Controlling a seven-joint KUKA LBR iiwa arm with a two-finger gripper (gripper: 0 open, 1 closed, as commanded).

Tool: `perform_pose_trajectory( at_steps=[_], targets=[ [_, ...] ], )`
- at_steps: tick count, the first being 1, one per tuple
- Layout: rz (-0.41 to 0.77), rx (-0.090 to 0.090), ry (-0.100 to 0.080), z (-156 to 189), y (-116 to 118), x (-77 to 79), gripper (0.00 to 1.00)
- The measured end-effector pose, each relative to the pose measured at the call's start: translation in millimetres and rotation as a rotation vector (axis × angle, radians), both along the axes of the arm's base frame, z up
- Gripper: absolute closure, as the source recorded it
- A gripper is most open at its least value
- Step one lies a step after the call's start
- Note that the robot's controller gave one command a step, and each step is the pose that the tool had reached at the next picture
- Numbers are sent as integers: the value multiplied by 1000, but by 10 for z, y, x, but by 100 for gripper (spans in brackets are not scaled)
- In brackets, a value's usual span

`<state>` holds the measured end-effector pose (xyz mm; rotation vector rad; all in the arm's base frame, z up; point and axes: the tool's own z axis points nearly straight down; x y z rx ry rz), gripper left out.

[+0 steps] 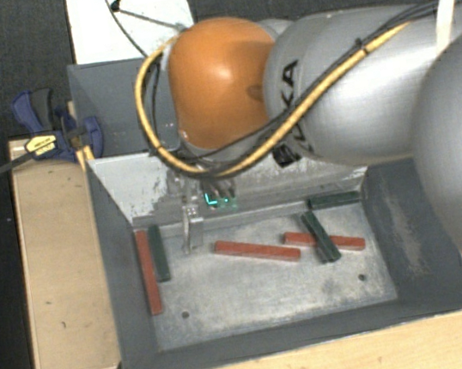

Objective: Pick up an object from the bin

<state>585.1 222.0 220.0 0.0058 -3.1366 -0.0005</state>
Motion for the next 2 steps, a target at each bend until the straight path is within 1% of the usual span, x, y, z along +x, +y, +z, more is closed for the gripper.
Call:
perform_pose_trajectory(
  at_steps=[1,2],
  targets=[
    [59,-1,0,-1542,-1267,60,0],
    [-69,0,-5,-1189,-1325,-149,0]
  ],
)
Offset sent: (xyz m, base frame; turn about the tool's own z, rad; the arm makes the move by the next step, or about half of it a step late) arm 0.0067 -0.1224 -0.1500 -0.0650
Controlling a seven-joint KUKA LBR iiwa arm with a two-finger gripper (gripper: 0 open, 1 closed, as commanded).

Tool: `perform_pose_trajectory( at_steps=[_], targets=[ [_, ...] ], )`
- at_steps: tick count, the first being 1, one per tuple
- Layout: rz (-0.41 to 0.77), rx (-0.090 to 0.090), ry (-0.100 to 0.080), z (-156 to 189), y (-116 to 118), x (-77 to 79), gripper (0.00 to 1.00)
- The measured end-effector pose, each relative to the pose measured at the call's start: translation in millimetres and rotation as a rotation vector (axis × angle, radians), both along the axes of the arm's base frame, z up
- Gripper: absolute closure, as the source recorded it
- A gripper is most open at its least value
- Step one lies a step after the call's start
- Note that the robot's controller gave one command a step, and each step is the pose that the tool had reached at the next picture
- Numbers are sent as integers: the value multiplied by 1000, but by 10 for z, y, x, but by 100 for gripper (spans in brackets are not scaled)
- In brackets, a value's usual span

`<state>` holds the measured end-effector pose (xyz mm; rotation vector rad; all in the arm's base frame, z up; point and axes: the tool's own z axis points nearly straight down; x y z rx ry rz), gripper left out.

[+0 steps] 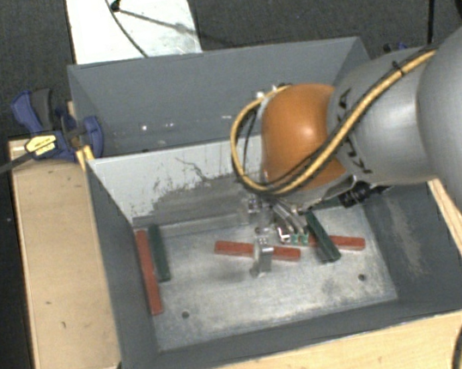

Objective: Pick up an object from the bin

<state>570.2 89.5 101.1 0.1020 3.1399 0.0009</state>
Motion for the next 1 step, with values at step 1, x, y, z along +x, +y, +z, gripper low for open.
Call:
perform_pose_trajectory(
  at_steps=[1],
  targets=[
    [-109,0,4,-7,-4,-85,0]
  ],
)
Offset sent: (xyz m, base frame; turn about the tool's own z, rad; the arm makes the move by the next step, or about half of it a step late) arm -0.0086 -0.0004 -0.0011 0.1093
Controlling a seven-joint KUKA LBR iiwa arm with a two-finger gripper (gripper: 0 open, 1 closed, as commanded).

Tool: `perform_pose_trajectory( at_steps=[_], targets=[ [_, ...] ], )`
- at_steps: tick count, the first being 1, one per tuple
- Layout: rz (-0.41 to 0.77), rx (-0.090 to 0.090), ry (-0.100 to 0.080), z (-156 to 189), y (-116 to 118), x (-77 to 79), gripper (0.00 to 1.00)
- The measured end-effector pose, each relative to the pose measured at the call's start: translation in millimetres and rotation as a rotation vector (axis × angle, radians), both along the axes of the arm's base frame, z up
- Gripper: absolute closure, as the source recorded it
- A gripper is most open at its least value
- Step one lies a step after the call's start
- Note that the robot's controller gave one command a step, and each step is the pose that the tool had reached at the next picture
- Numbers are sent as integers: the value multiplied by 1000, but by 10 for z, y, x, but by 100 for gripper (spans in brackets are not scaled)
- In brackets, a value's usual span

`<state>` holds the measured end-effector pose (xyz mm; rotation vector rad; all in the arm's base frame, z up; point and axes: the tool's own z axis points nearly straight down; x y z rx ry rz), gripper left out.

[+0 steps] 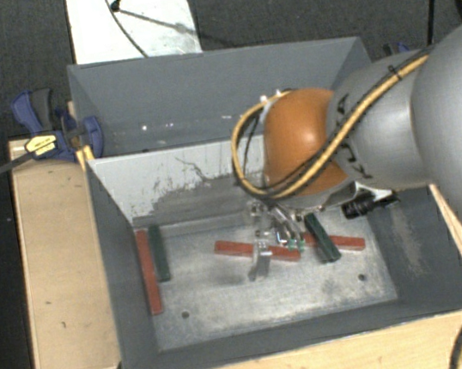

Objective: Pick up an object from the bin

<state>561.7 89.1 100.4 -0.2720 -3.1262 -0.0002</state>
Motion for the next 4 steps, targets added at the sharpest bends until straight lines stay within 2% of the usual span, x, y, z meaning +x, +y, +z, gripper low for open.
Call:
perform_pose_trajectory(
  at_steps=[1,2,3,4],
  targets=[
    [0,0,0,-319,122,-75,0],
    [-4,0,-1,-315,123,-73,0],
    [-3,1,-1,-312,124,-72,100],
    [-5,1,-9,32,126,-61,100]
  ],
)
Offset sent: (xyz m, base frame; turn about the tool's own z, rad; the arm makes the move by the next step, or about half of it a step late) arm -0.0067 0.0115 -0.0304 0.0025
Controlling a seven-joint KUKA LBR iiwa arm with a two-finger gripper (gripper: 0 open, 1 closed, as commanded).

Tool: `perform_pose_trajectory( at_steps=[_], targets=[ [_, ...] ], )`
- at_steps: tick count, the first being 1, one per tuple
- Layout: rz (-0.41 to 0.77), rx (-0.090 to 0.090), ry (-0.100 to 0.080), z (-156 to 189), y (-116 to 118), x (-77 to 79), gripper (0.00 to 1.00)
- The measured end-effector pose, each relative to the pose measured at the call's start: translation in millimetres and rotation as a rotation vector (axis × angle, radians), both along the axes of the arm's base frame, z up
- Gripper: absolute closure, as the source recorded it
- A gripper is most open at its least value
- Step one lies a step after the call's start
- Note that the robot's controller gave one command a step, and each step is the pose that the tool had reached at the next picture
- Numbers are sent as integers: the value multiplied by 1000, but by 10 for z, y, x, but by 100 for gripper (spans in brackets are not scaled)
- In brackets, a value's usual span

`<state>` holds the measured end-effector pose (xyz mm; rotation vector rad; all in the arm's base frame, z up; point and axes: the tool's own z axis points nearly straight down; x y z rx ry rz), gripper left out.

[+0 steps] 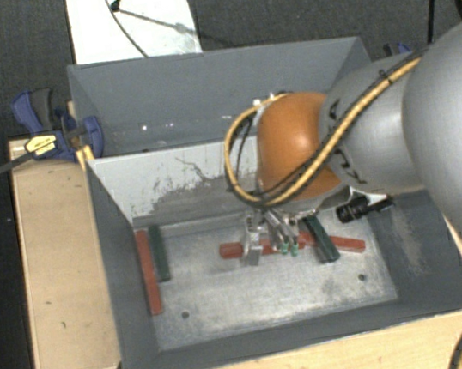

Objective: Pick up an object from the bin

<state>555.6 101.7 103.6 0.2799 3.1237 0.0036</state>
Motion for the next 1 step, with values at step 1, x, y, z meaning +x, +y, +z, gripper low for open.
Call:
perform_pose_trajectory(
  at_steps=[1],
  targets=[
    [0,0,-2,544,0,16,100]
  ],
)
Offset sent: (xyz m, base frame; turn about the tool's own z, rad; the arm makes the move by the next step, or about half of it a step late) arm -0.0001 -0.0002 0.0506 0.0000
